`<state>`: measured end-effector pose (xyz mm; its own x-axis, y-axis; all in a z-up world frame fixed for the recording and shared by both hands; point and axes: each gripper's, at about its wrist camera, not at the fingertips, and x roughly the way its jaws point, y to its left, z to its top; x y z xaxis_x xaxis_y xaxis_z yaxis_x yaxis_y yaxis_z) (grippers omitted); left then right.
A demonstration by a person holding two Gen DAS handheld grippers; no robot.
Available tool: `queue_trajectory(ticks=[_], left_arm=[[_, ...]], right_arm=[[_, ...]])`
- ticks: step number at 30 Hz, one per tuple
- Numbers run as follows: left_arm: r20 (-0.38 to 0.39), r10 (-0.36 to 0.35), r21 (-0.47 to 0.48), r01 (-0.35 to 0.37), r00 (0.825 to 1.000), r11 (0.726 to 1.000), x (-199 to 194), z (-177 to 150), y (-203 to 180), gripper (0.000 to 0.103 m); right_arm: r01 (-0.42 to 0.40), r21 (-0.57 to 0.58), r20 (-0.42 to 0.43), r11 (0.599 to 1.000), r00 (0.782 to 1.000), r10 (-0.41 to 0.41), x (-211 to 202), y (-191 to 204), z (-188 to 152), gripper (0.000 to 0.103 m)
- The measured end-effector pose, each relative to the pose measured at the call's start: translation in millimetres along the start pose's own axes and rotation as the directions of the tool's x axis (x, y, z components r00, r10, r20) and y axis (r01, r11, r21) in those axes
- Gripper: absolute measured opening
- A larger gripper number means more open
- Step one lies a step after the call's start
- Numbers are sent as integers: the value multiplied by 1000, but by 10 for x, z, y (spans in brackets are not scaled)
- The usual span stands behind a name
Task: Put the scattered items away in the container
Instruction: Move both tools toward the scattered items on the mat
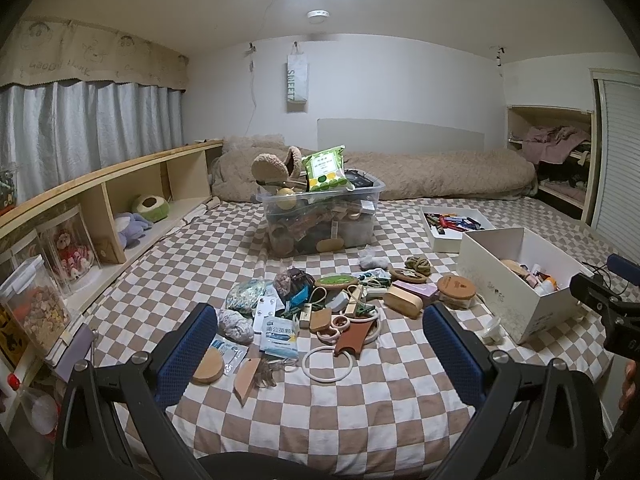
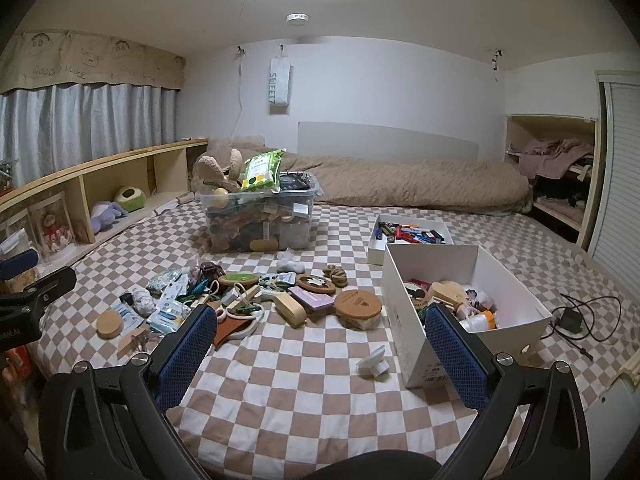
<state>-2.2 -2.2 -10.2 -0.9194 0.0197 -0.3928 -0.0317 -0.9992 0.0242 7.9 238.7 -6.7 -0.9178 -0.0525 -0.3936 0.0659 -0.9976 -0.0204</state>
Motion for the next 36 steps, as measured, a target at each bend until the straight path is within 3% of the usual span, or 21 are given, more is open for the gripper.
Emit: queue_trajectory(ticks=[8, 18, 24, 36], left_arm=[[-37, 37, -40, -39, 999, 998, 134, -42, 274, 103], [-100, 81, -189, -99, 992, 977, 355, -73, 853, 103], [-150, 130, -235, -163, 980, 958, 529, -136, 1158, 103], [-300, 100, -250, -180, 949, 952, 1050, -309, 1632, 103]], right_arm=[[-6, 17, -21, 1000, 1000, 6, 107, -41, -44, 103], [-11, 50, -82, 999, 997, 15, 334, -80, -105, 103], [-31, 63, -131, 998, 991, 39, 536, -48, -168, 103], [-54, 96, -237, 994, 968, 76, 932, -19, -320, 103]])
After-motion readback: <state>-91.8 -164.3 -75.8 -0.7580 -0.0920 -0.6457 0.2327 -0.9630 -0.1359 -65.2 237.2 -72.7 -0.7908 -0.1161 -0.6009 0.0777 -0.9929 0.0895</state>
